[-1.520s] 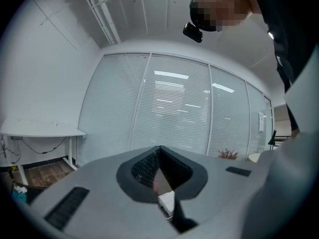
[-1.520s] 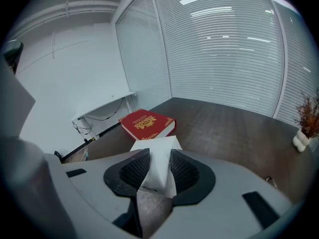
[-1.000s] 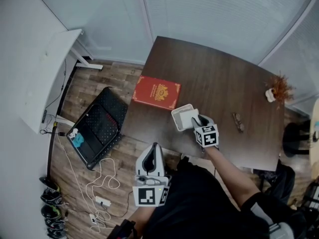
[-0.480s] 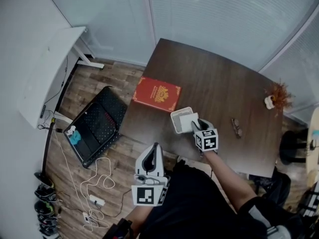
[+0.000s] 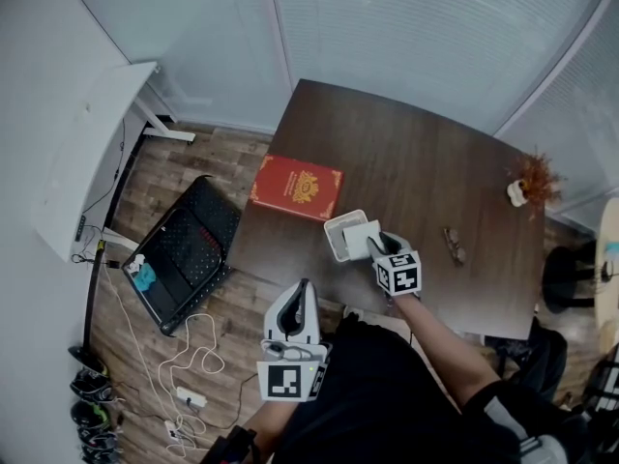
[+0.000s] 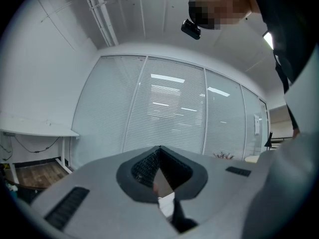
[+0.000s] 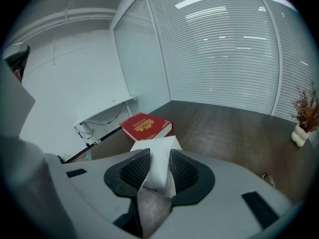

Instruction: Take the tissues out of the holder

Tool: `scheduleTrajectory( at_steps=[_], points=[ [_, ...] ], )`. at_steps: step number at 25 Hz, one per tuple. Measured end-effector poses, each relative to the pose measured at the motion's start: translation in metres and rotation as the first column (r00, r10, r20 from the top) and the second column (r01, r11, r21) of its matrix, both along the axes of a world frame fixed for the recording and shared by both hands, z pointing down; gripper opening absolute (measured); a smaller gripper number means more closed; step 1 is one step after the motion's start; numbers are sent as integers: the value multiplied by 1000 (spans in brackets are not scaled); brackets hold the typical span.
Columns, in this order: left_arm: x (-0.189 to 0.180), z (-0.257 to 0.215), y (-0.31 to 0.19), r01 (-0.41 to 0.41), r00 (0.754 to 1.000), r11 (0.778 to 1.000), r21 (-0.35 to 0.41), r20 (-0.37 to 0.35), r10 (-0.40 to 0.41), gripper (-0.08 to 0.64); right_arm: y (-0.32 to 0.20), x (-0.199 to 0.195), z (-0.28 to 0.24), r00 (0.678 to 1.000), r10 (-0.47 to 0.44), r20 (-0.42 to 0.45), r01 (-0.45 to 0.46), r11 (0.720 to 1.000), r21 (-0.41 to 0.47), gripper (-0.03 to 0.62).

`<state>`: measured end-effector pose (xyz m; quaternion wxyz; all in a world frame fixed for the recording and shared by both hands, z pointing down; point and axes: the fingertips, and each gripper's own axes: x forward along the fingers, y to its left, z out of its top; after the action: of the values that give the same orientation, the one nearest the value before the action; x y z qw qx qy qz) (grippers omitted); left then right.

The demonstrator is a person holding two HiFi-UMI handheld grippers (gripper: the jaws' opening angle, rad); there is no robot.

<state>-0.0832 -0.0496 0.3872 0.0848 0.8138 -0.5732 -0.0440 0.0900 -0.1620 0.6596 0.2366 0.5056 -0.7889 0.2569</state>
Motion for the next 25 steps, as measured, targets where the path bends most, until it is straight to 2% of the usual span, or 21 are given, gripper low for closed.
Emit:
scheduleTrajectory(
  at_steps=[7, 25],
  points=[
    [1, -2, -5, 8, 1000, 1000, 5, -18, -8, -3, 0, 3, -4, 1000, 18, -3, -18, 1000, 0, 135],
    [30, 2, -16, -67, 998, 998, -8, -21, 67, -3, -3, 21, -15, 997, 74, -4, -74, 997, 9, 135]
  ],
)
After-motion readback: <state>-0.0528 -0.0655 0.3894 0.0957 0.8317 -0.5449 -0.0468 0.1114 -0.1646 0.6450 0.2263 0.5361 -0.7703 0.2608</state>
